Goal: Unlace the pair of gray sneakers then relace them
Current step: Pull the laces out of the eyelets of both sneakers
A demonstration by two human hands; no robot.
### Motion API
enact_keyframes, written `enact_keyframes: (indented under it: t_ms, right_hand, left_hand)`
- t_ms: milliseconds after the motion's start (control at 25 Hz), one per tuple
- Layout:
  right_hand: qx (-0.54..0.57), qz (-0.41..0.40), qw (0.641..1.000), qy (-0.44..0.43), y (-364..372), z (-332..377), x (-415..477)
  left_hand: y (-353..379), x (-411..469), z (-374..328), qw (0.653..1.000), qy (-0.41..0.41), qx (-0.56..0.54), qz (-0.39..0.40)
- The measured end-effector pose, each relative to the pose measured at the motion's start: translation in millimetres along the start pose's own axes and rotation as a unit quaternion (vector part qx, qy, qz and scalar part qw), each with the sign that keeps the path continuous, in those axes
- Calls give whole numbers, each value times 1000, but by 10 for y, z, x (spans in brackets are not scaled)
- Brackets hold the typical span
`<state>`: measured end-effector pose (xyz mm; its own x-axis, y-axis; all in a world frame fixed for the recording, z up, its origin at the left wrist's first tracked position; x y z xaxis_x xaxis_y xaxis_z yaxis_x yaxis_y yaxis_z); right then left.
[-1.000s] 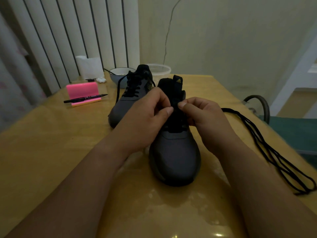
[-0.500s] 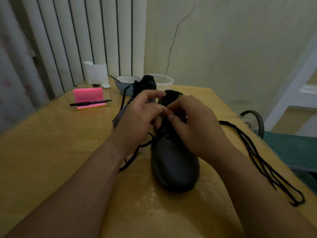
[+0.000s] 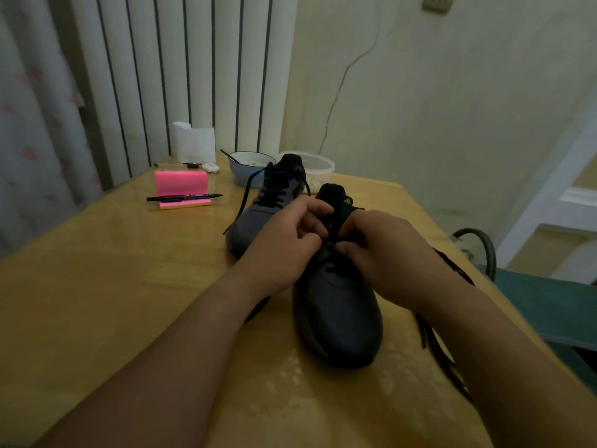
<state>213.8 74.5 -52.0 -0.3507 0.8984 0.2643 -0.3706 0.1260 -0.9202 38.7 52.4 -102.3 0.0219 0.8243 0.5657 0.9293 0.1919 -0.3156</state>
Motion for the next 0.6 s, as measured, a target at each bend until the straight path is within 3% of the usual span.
enact_keyframes:
  t_ms: [120,200,240,280,320,360,400,480,560,600]
  right_hand:
    - [10,-4,1000,25,-77,8,71]
    - [164,-1,985,61,-114,-11,69]
    - [285,20,954,90,-117,-25,53]
    - [410,51,902,128,-126,-28,28]
    - [496,79,849,164,-125,-35,2]
    - [514,89,833,184,-130,-50,-14]
    - [457,86,866,182,-144,-81,1]
    - [215,86,961,150,-177,-113,56]
    - [23,102,989,107,-222,-53,103]
    - [6,104,991,84,-251,-14,115]
  left_hand:
    - [-2,-23,-8,1000,0,-21,-5]
    - [-2,-35,-24,1000,4,-26,-4]
    - [1,-42,-30,1000,8,-23,-4]
    - [5,-47,-35,1000,11,-20,-5]
    - [10,-53,-38,1000,14,-19,-5]
    - [15,-57,-40,1000,16,-19,-4]
    - [16,-64,-41,1000,18,-16,-1]
    - [19,-80,-43,1000,18,-9,3]
    - [21,-88,-27,1000,18,0,7]
    - [24,-94,-19,1000,20,4,9]
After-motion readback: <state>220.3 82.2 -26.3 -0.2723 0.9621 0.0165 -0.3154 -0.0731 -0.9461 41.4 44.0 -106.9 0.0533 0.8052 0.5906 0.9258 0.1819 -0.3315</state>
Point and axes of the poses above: each hand's wrist, its own x-axis towards the middle knuckle, its own y-axis out of the palm, z = x × y, the point moved 2 cm from there along x, towards the middle knuckle, and after that the axes turned 12 degrees about y, right-handed, at the moved point
